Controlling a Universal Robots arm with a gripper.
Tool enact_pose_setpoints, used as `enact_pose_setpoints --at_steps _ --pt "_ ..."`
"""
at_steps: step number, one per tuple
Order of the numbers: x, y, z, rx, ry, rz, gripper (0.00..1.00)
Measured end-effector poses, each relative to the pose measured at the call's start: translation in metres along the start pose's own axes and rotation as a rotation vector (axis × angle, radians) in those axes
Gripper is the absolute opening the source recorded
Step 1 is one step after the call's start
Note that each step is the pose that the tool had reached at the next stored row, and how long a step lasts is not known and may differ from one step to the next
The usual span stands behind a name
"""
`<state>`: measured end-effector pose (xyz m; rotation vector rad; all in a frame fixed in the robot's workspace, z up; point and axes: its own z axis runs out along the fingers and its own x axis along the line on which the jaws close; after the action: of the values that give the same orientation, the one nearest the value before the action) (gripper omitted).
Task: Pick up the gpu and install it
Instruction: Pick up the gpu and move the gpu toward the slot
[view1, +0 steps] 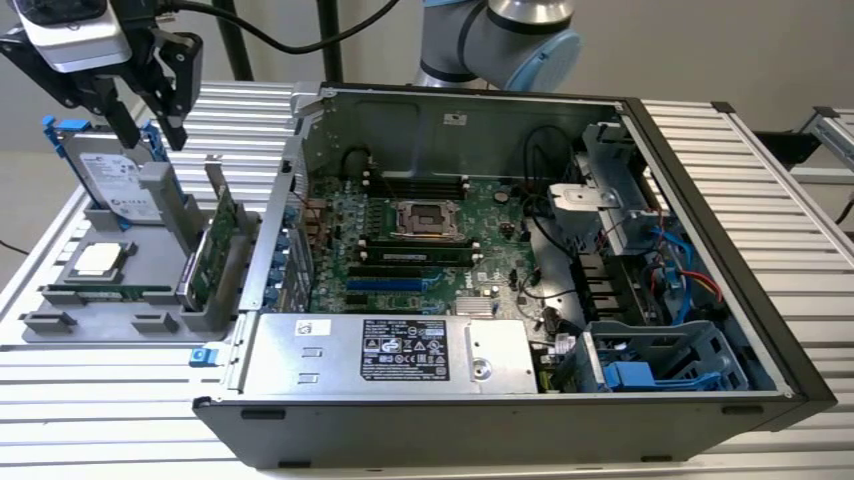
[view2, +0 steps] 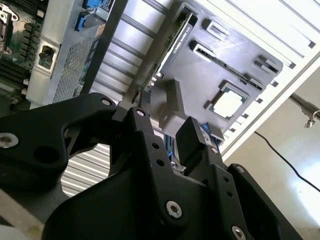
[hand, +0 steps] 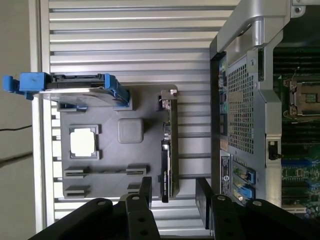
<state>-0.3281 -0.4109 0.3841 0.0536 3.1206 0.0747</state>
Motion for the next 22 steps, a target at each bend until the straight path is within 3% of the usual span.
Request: enact_pose_setpoints --at_steps 10,22 --pt "0.0 -0.0002 0.0035 0.0002 -0.0001 0.0 1.0" --pt "0.0002 -0.0007 0.0146 0.0018 -0.0004 0.005 1.0"
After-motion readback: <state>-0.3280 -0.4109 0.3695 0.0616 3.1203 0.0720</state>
